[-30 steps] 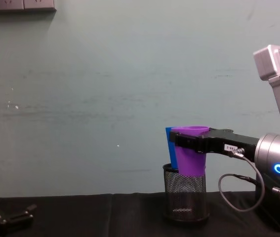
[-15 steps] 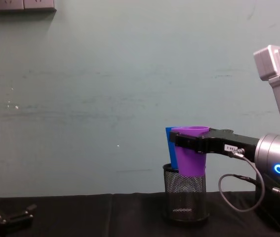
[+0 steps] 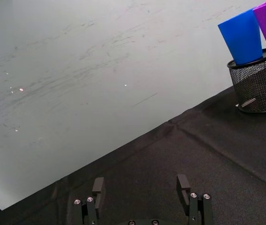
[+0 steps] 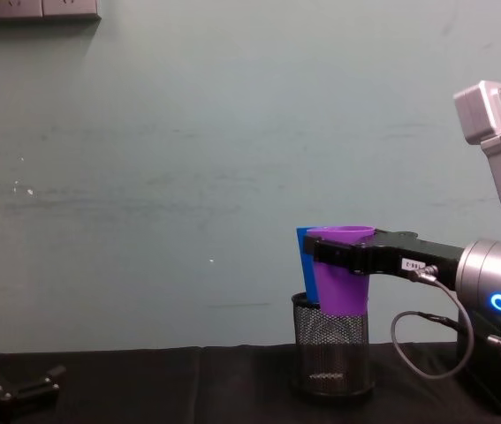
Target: Pick up one cup with a gripper and tap it against the other cup.
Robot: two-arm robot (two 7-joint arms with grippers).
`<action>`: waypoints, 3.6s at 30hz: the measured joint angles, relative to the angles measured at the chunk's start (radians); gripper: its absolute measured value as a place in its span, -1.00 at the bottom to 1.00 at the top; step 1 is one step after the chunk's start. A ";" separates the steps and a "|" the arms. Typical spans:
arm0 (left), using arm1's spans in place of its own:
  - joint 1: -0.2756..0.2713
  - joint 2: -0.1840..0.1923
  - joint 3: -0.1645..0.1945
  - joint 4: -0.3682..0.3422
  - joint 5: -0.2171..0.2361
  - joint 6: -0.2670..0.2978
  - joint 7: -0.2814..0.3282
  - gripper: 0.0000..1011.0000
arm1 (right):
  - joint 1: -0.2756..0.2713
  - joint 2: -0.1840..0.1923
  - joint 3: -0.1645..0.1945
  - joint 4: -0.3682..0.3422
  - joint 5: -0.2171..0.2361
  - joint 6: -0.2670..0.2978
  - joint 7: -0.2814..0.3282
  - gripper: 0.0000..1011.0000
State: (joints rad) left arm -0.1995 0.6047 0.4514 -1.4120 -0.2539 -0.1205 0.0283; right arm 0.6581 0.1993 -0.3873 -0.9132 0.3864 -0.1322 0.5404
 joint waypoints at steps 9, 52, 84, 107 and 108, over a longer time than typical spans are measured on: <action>0.000 0.000 0.000 0.000 0.000 0.000 0.000 0.98 | 0.000 0.000 0.000 0.000 0.000 0.000 0.000 0.43; 0.000 0.000 0.000 0.000 0.000 0.000 0.000 0.98 | 0.000 0.000 0.000 0.000 0.000 0.000 0.000 0.44; 0.000 0.000 0.000 0.000 0.000 0.000 0.000 0.98 | -0.022 0.010 0.000 -0.038 0.001 0.008 0.012 0.44; 0.000 0.000 0.000 0.000 0.000 0.000 0.000 0.98 | -0.123 0.057 -0.007 -0.214 0.019 0.065 -0.018 0.44; 0.000 0.000 0.000 0.000 0.000 0.000 0.000 0.98 | -0.126 0.059 -0.007 -0.219 0.019 0.067 -0.019 0.44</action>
State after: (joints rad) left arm -0.1995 0.6047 0.4513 -1.4120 -0.2539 -0.1205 0.0283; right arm 0.5322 0.2583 -0.3947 -1.1320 0.4059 -0.0655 0.5219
